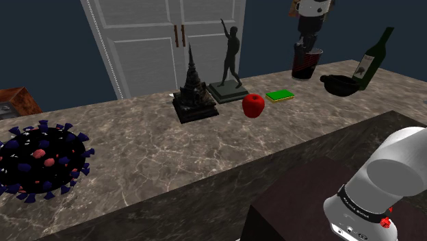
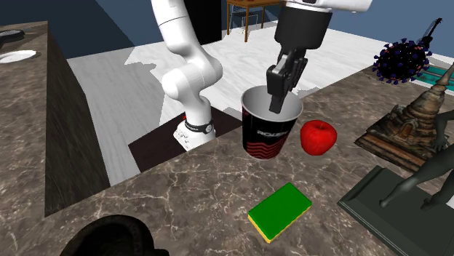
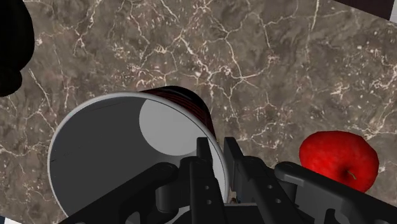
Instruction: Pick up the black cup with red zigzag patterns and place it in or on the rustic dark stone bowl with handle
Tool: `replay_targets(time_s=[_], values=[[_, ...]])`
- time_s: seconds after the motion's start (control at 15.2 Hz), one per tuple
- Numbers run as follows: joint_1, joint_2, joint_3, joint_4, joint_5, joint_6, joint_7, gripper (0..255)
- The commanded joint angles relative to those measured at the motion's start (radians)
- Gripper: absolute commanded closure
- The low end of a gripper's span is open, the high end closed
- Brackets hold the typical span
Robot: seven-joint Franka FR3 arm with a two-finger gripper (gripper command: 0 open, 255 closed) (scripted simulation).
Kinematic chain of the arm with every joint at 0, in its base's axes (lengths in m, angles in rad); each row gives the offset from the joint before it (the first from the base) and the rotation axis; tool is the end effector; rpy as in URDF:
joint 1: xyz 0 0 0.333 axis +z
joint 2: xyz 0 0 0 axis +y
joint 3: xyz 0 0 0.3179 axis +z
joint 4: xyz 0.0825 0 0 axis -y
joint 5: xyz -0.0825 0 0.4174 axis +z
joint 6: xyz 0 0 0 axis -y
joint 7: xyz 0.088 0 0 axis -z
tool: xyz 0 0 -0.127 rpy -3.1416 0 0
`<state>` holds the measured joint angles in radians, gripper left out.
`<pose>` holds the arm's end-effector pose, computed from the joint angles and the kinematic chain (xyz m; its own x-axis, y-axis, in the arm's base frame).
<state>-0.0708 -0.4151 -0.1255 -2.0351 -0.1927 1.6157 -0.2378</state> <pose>0.4419 -0.1203 0.5911 0.9974 0.0587 -0.0407 0.0638 -0.9887 0.1357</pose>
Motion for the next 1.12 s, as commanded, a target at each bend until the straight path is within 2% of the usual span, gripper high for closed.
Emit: replay_targets(time_s=[0.0,0.2,0.66,1.06], values=[[0.001,0.005,0.002,0.031,0.001,-0.026,-0.003,255],[0.001,0.012,0.003,0.070,0.003,-0.058,-0.008,255],[-0.055,0.033,-0.121,0.116,-0.040,-0.051,-0.182,255],[-0.097,0.094,-0.233,0.198,-0.055,-0.041,-0.339,255]])
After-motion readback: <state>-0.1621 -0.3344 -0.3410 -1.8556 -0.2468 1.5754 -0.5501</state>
